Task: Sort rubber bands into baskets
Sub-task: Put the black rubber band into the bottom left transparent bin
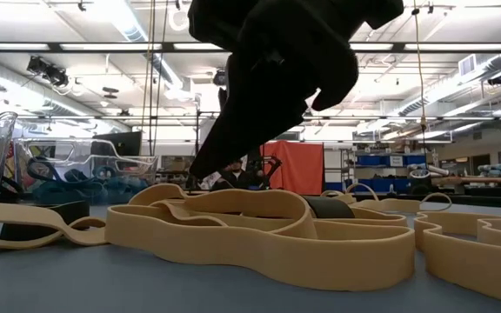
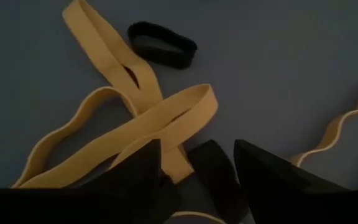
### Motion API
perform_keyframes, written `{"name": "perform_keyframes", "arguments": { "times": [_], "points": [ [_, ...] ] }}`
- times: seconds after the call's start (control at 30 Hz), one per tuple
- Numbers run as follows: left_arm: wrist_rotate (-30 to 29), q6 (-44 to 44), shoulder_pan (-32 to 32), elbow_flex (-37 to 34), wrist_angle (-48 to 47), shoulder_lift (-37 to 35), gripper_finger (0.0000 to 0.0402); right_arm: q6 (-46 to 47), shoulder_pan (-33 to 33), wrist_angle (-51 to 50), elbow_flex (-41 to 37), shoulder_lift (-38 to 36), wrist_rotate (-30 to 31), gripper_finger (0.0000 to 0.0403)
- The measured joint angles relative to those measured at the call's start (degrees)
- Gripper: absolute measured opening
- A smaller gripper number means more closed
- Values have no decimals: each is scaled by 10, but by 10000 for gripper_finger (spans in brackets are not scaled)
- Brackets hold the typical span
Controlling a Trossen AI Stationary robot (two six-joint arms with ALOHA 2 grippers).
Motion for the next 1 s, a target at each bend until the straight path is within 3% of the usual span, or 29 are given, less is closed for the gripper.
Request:
{"name": "perform_keyframes", "arguments": {
  "times": [0.27,0.47,0.6,0.83,1.0],
  "points": [
    [-1,-34,-10,0,-36,0,161,-17,-3,83,1,2,-60,211],
    [0,-99,-56,0,-60,0,224,-25,-8,24,1,3,17,209],
    [-33,-113,-72,4,-91,-1,226,-22,-22,-20,1,4,19,208],
    [-246,-39,-62,-3,-68,-65,191,57,-37,-54,0,4,21,210],
    [-344,6,-62,-21,-18,-121,178,98,-36,-57,0,4,-1,208]
  ]
}}
